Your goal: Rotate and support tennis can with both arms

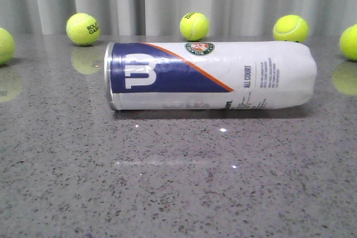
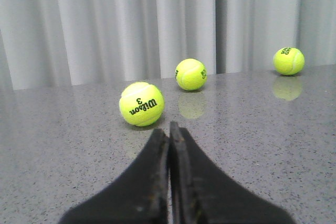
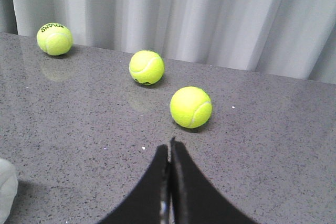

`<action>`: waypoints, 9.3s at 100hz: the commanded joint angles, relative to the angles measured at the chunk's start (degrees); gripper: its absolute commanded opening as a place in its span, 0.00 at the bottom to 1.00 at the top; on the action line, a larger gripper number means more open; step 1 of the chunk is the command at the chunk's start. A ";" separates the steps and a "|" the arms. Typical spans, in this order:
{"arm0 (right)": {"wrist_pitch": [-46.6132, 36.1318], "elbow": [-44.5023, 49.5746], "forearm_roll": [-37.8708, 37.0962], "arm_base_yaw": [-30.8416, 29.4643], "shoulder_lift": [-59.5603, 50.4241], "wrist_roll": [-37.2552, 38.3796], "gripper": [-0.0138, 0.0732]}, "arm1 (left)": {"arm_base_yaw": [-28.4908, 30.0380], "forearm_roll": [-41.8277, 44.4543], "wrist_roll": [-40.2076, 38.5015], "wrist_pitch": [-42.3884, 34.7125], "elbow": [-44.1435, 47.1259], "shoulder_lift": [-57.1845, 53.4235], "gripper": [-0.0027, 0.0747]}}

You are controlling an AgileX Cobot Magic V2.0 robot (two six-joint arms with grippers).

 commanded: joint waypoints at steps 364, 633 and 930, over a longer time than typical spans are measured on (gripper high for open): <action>-4.16 -1.55 0.41 -0.37 0.11 -0.08 0.08 | -9.32 -90.98 49.97 59.58 -53.47 90.03 0.39; -4.21 -1.55 0.41 -0.37 0.11 -0.08 0.08 | -9.32 -16.44 23.64 68.03 -90.87 76.30 0.86; -4.21 -1.55 0.41 -0.37 0.11 -0.08 0.08 | -6.13 -14.08 11.66 0.00 -19.75 20.90 0.01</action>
